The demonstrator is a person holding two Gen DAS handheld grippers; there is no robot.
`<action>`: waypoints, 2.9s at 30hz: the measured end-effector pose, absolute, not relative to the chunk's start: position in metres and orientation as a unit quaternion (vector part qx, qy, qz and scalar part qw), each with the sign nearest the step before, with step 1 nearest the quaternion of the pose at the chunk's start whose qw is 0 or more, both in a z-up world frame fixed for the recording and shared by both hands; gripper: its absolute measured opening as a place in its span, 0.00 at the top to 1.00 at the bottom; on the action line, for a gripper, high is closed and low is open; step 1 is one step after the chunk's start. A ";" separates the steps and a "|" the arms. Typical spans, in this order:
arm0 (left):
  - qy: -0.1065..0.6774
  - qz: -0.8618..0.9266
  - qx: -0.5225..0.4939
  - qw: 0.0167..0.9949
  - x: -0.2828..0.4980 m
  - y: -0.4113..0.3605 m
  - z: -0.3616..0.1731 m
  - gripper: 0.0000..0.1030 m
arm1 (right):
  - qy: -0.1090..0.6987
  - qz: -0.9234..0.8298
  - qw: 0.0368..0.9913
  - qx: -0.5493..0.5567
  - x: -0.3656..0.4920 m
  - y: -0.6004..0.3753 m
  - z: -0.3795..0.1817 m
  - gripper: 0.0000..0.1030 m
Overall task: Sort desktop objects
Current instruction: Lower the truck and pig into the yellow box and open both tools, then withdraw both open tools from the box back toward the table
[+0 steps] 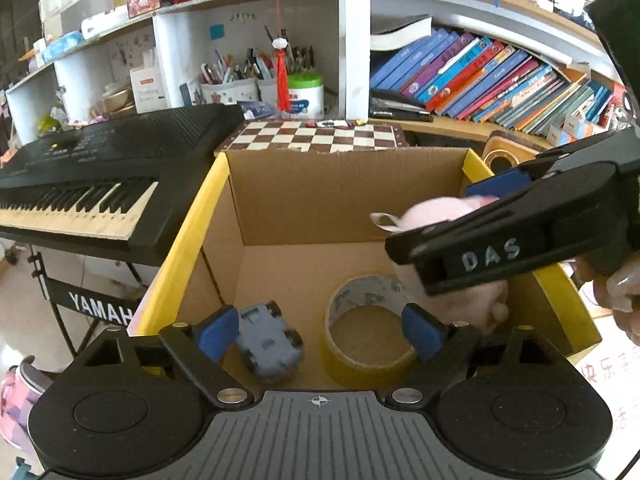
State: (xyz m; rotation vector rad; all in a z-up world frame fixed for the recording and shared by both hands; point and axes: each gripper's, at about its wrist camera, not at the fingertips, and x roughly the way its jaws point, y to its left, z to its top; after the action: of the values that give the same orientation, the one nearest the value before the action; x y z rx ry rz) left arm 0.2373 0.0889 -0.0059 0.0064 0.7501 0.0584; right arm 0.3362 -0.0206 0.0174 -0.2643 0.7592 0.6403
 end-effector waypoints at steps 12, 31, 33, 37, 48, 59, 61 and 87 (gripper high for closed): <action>0.321 0.026 -0.020 0.946 0.206 0.093 0.013 0.11 | 0.324 0.262 0.904 -0.100 0.293 -0.047 0.043 0.14; 0.259 0.022 -0.049 0.964 0.129 0.100 0.034 0.07 | 0.288 0.142 0.946 -0.042 0.190 -0.104 0.057 0.14; 0.261 0.017 -0.046 0.964 0.119 0.099 0.034 0.07 | 0.290 0.137 0.946 -0.038 0.178 -0.107 0.055 0.14; 0.267 0.008 -0.040 0.963 0.098 0.094 0.032 0.07 | 0.295 0.129 0.946 -0.031 0.152 -0.112 0.049 0.14; 0.280 0.011 -0.032 0.959 0.049 0.087 0.020 0.07 | 0.314 0.106 0.943 -0.014 0.082 -0.118 0.027 0.14; 0.302 0.004 -0.011 0.953 0.014 0.075 0.002 0.07 | 0.334 0.081 0.939 -0.011 0.028 -0.118 0.000 0.14; 0.306 -0.002 -0.008 0.952 0.010 0.073 0.000 0.07 | 0.339 0.078 0.938 -0.012 0.021 -0.119 -0.003 0.14; 0.323 -0.087 0.020 0.942 0.015 0.030 -0.012 0.07 | 0.348 0.016 0.937 -0.003 -0.003 -0.147 -0.009 0.13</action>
State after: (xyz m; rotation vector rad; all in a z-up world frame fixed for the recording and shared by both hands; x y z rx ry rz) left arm 0.0149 0.0297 -0.0124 0.0399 0.6596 -0.1776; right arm -0.0026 -0.1469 -0.0091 -0.0055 0.7108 0.0324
